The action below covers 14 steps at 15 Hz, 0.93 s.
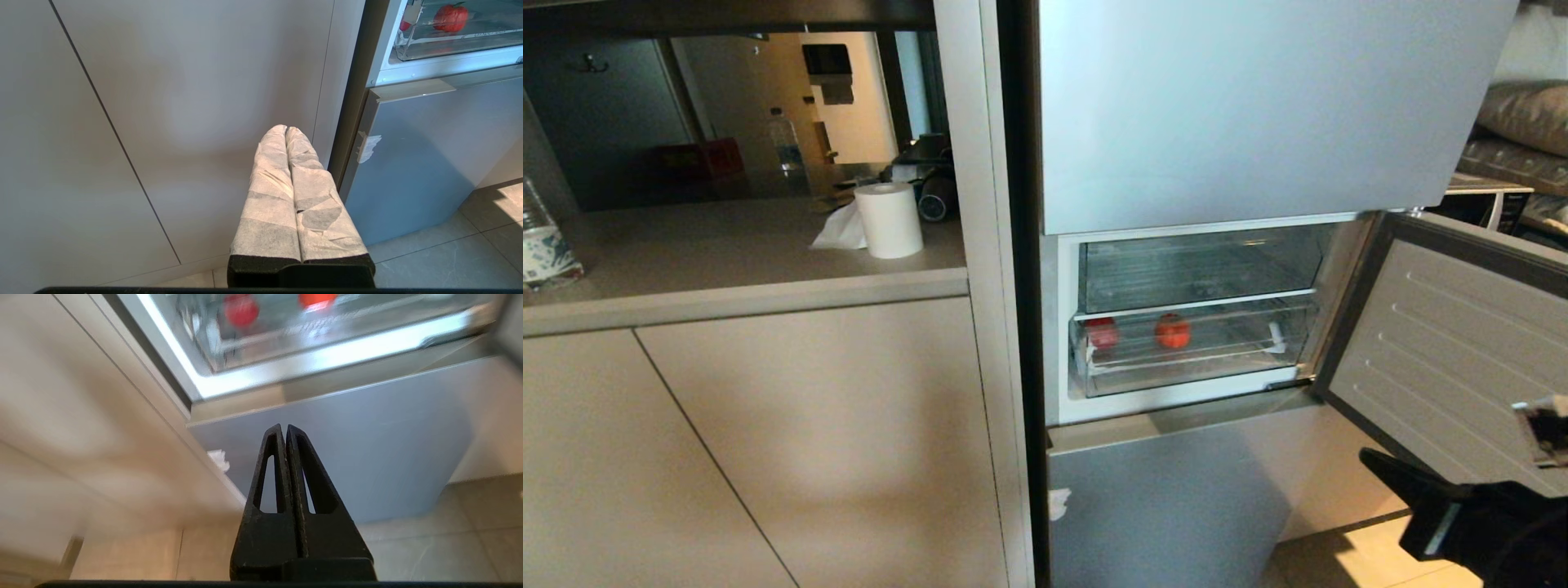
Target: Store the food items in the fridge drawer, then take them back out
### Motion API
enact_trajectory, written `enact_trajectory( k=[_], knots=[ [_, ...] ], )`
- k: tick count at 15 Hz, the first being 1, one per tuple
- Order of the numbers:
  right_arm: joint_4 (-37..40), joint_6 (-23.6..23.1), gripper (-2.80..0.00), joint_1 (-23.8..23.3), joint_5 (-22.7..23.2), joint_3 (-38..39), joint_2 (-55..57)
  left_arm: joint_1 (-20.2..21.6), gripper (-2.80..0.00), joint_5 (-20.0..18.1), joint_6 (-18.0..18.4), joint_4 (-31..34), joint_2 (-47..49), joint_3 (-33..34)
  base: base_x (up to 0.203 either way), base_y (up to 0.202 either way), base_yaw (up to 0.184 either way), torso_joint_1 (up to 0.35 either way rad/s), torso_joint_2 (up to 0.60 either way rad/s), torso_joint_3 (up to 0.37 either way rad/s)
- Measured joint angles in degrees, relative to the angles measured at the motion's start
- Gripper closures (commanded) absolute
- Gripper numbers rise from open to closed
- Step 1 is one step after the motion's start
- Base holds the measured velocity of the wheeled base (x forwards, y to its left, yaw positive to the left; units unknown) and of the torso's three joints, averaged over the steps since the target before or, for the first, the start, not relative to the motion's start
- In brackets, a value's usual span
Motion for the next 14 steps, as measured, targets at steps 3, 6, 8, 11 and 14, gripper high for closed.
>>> enact_trajectory(
  k=[3, 6, 8, 11, 14],
  knots=[
    [9.04, -0.47, 0.00, -0.13, -4.75, 2.52, -14.59, 0.00, 0.00, 0.02, 0.00, 0.00, 0.00, 0.00, 0.000, 0.000, 0.000, 0.000, 0.00, 0.000],
    [23.59, -2.89, 0.00, -0.23, -7.01, 2.19, -29.56, 0.00, 0.00, 0.01, 0.00, -0.02, 0.00, 0.00, 0.000, 0.000, 0.000, 0.000, 0.00, 0.000],
    [32.92, -8.53, 0.00, -2.02, -6.37, 1.97, -38.68, 0.00, 0.00, 0.02, 0.00, -0.01, 0.00, 0.00, 0.000, 0.000, 0.000, 0.000, 0.00, 0.000],
    [44.82, -18.90, 0.00, -12.55, 0.28, 2.66, -49.59, 0.00, 0.00, 0.02, 0.00, 0.00, 0.00, 0.00, 0.000, 0.000, 0.000, 0.000, 0.00, 0.000],
    [54.78, -23.23, 0.00, -21.38, 9.24, 3.72, -58.19, 0.00, 0.00, 0.02, 0.00, -0.02, 0.00, 0.00, 0.000, 0.000, 0.000, 0.000, 0.00, 0.000]
  ],
)
